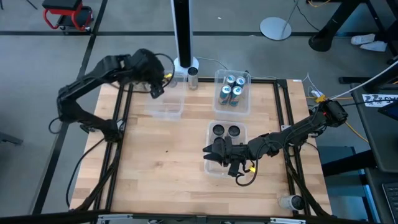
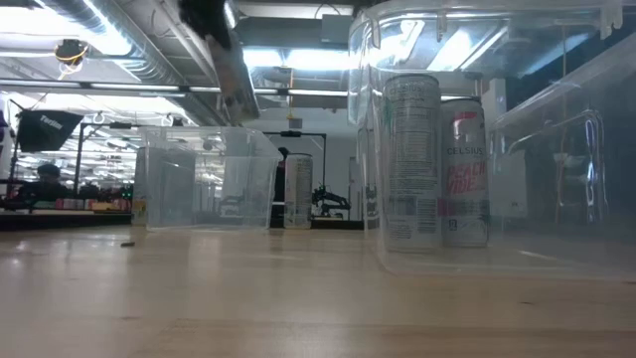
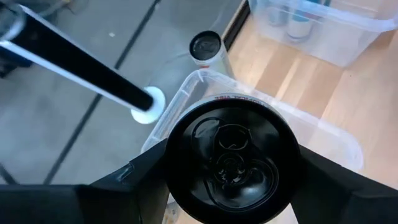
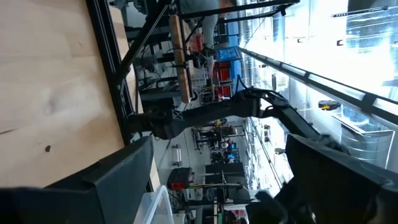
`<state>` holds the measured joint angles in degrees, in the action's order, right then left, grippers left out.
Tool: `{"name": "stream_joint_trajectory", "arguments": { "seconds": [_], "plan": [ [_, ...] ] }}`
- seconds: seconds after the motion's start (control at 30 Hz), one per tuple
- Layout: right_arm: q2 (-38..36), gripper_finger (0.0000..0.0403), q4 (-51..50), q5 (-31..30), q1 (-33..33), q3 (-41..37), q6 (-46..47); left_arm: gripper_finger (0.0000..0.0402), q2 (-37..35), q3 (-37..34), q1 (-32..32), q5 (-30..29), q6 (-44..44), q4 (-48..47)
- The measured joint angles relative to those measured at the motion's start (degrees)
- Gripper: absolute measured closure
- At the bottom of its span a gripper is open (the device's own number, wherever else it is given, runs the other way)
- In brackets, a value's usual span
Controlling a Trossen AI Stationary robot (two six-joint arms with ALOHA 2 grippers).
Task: Sort soda cans
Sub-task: Put the white yellow soda can into the top left transparent bin
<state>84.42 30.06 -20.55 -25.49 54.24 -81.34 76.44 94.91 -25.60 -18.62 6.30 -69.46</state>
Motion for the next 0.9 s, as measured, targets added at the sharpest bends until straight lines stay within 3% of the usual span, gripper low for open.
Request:
{"name": "stream_joint_trajectory", "arguments": {
  "seconds": [0.43, 0.6, 0.9],
  "plan": [
    [0.0, 0.0038, -1.1, 0.0, 0.0, 0.0, -0.4, 0.0156, 12.4, -0.1, -10.4, 9.7, 6.3, 1.5],
    [0.0, 0.0038, -1.2, 0.0, 0.0, 0.0, -1.7, 0.0156, 16.3, -0.1, -13.4, 16.3, 8.4, 1.7],
    [0.0, 0.0038, -1.2, 0.0, 0.0, 0.0, -1.7, 0.0156, 22.3, -0.1, -15.9, 18.8, 11.1, 4.0]
  ]
}}
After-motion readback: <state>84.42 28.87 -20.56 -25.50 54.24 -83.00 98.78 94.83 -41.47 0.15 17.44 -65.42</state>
